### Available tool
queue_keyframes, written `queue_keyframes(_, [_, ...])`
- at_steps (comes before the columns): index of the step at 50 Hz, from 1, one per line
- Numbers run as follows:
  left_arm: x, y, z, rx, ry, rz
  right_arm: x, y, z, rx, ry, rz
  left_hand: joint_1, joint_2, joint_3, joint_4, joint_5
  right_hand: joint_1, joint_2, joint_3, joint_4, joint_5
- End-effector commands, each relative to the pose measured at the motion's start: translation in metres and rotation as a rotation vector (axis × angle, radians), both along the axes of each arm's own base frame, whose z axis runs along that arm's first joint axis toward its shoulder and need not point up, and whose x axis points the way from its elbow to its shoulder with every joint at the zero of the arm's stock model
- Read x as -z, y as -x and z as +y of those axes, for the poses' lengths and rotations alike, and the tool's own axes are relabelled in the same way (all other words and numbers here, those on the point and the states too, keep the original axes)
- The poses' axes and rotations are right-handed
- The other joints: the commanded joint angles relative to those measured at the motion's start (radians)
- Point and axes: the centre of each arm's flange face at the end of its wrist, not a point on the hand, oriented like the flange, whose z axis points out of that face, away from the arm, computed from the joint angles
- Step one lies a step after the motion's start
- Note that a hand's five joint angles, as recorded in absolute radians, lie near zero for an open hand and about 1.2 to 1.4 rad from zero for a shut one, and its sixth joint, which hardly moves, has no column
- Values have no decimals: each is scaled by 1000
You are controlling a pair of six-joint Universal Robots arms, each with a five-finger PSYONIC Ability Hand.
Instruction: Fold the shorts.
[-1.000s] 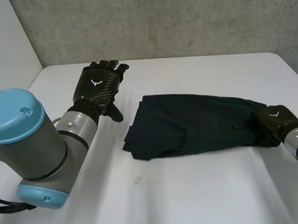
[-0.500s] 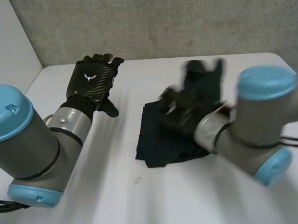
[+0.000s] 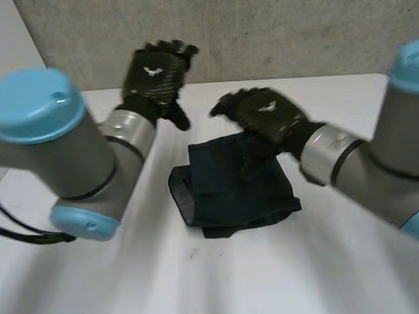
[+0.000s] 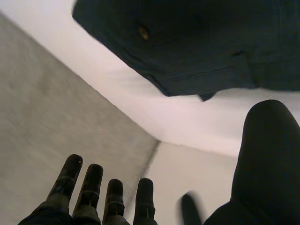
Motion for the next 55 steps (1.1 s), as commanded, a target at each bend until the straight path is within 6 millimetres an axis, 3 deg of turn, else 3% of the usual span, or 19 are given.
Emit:
queue_keyframes(1, [64, 37, 5, 66, -271, -102, 15, 26, -45, 208, -200, -7, 90, 79, 69, 78, 59, -32, -46, -38, -62, -72])
queue_keyframes(6, [110, 37, 4, -43, -400, -217, 54, 19, -67, 224, -222, 81, 134, 124, 114, 123, 104, -32, -46, -38, -62, -72])
queue_keyframes(12, [136, 26, 2, -196, -435, -304, 90, 12, -79, 191, -244, 144, 134, 124, 114, 123, 104, -32, -46, -38, -62, -72])
queue_keyframes(19, [145, 21, 5, -199, -458, -353, 107, 10, -84, 172, -229, 195, 134, 124, 114, 123, 104, -32, -46, -38, -62, -72])
queue_keyframes(29, [133, 20, 9, -182, -413, -406, 111, 11, -83, 160, -187, 251, 134, 124, 114, 123, 104, -32, -46, -38, -62, -72])
queue_keyframes(34, [104, 22, 14, -143, -377, -363, 90, 14, -81, 175, -171, 243, 137, 127, 117, 126, 107, -32, -46, -38, -62, -72])
queue_keyframes(40, [10, 3, 23, -121, -244, -199, 0, 28, -78, 300, 32, 58, 108, 97, 87, 96, 78, -32, -46, -38, -62, -72])
queue_keyframes(41, [-4, -4, 22, -135, -224, -175, -12, 32, -77, 338, 62, 22, 93, 83, 73, 82, 63, -32, -46, -38, -62, -72])
queue_keyframes(42, [-30, -18, 22, -160, -182, -129, -37, 40, -75, 415, 121, -52, 70, 59, 49, 58, 40, -32, -46, -38, -62, -72])
queue_keyframes(46, [-82, -56, 28, -231, -94, -38, -87, 62, -58, 571, 223, -165, 61, 50, 40, 49, 30, -32, -46, -38, -62, -72])
queue_keyframes(50, [-100, -80, 39, -252, -90, 9, -95, 76, -38, 631, 195, -102, 64, 53, 43, 52, 33, -32, -46, -38, -62, -72])
queue_keyframes(55, [-91, -99, 47, -264, -163, -9, -81, 82, -26, 640, 114, -19, 55, 44, 34, 43, 25, -32, -46, -38, -62, -72])
